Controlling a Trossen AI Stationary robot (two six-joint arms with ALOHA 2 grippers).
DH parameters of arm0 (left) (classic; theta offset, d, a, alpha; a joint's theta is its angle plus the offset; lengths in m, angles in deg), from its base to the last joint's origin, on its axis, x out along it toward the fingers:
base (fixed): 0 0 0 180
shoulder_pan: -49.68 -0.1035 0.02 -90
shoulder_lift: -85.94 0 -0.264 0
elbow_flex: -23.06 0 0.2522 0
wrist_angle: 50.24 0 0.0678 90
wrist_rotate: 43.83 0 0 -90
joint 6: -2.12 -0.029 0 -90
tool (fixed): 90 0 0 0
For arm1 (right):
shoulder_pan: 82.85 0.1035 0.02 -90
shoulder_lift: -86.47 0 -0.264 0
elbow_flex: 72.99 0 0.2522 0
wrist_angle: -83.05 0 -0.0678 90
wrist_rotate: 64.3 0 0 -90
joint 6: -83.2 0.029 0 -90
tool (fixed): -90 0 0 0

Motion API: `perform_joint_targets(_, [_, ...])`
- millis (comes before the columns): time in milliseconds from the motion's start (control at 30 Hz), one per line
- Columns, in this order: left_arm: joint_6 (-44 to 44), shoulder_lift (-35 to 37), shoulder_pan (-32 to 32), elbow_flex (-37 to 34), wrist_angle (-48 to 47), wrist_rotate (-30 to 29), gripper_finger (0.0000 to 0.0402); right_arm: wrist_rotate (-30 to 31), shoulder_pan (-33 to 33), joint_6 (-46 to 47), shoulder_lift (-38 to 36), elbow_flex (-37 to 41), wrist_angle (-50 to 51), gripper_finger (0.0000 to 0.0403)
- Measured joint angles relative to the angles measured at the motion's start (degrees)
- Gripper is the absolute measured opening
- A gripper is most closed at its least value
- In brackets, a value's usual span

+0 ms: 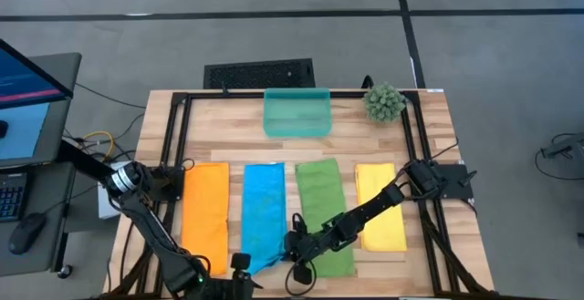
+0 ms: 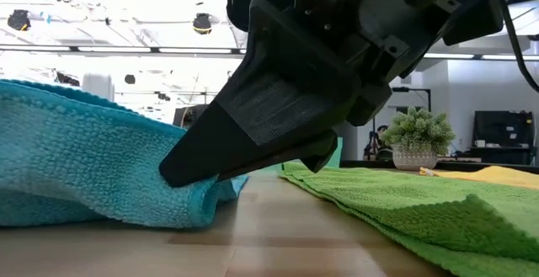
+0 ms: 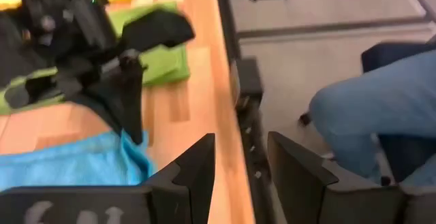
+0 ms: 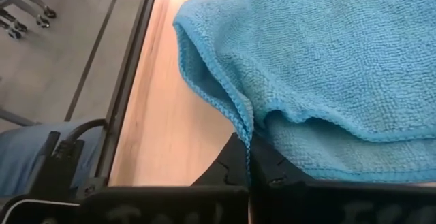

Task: Roll microfiber towels into tight, uniform cylinder then place into a basket
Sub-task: Roll the blue towel

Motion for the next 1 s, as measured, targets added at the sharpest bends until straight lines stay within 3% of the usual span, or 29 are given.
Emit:
perform_joint_targets(400, [4.20, -13.83, -1.54, 2.85, -3.43, 2.62, 0.0125, 0.01, -0.37, 1.45, 0.02, 0.00, -0.02, 0.0006])
perform_joint_targets(1000, [17.88, -13.87, -1.47, 4.06, -17.32, 0.91, 0.0125, -1.69, -0.22, 5.93, 0.02, 0.00, 0.40, 0.0011])
